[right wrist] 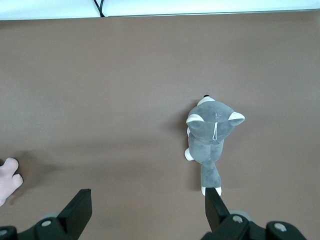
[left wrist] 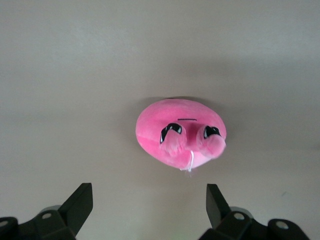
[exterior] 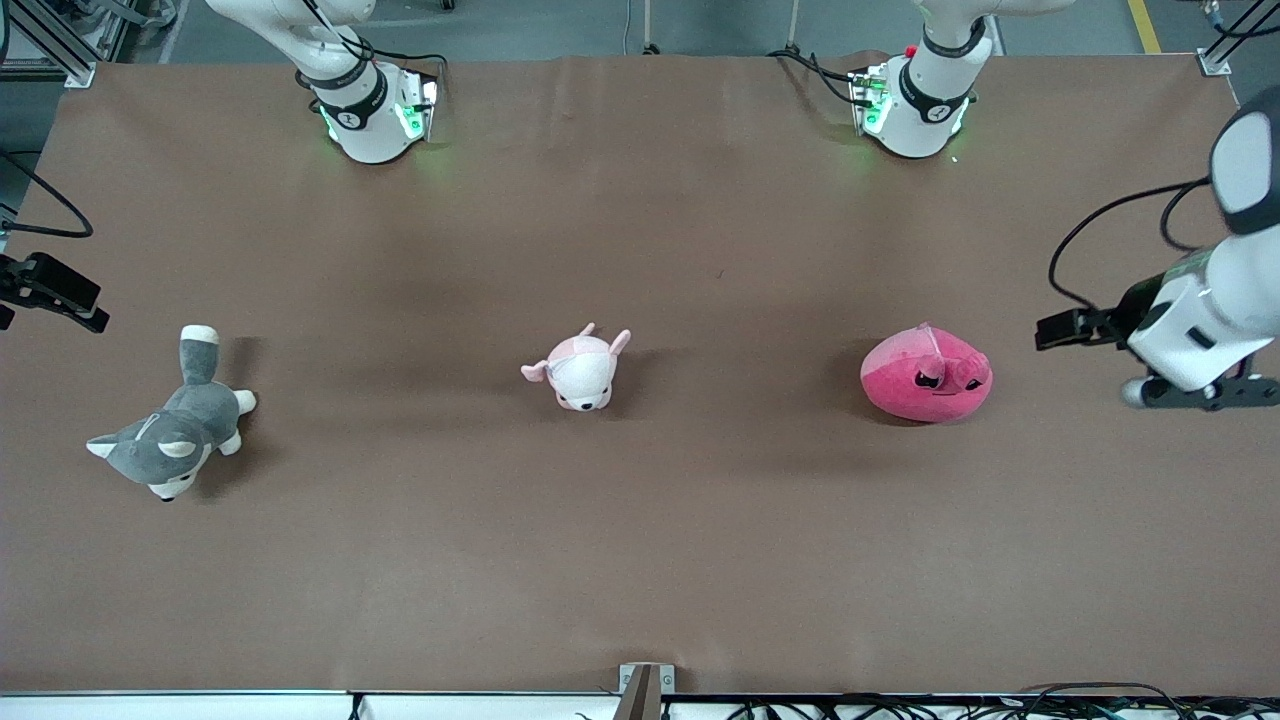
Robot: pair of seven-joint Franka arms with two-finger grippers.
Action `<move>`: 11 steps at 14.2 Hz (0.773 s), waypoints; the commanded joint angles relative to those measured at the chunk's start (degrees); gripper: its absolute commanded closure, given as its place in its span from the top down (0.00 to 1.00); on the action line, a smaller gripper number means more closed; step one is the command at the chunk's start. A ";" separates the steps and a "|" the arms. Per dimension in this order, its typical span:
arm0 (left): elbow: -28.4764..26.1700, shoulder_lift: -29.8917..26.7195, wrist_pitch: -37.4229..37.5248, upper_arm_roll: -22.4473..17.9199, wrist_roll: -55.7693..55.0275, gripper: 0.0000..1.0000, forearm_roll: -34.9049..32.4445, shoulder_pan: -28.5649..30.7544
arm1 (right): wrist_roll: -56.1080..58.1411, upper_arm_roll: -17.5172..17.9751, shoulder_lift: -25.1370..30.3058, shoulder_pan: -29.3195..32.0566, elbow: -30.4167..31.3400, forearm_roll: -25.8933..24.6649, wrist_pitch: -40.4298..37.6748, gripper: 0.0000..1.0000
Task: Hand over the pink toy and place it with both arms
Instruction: 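Move the left gripper down over the pink plush toy, then close the left gripper on the pink plush toy's ears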
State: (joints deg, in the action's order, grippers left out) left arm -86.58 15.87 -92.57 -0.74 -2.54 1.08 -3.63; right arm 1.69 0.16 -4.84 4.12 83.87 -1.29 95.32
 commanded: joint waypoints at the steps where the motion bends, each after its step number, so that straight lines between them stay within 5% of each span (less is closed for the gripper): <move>1: -3.66 1.53 -5.14 -0.14 -2.37 1.00 -0.20 -0.68 | 0.33 0.10 0.53 -0.25 0.15 -0.29 -0.05 1.00; 5: -9.82 2.32 -11.83 0.30 -5.90 1.00 1.55 -1.38 | 0.42 0.01 3.78 -0.16 4.80 -0.29 2.04 1.00; 11: -16.86 1.80 -15.79 1.01 -5.90 0.71 1.56 -1.12 | 0.51 0.10 7.48 -0.34 10.00 -0.29 4.88 1.00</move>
State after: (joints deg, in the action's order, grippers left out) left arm -99.98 19.56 -106.15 0.24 -8.04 1.88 -4.74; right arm 1.70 0.26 -0.01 4.11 90.45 -1.29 98.74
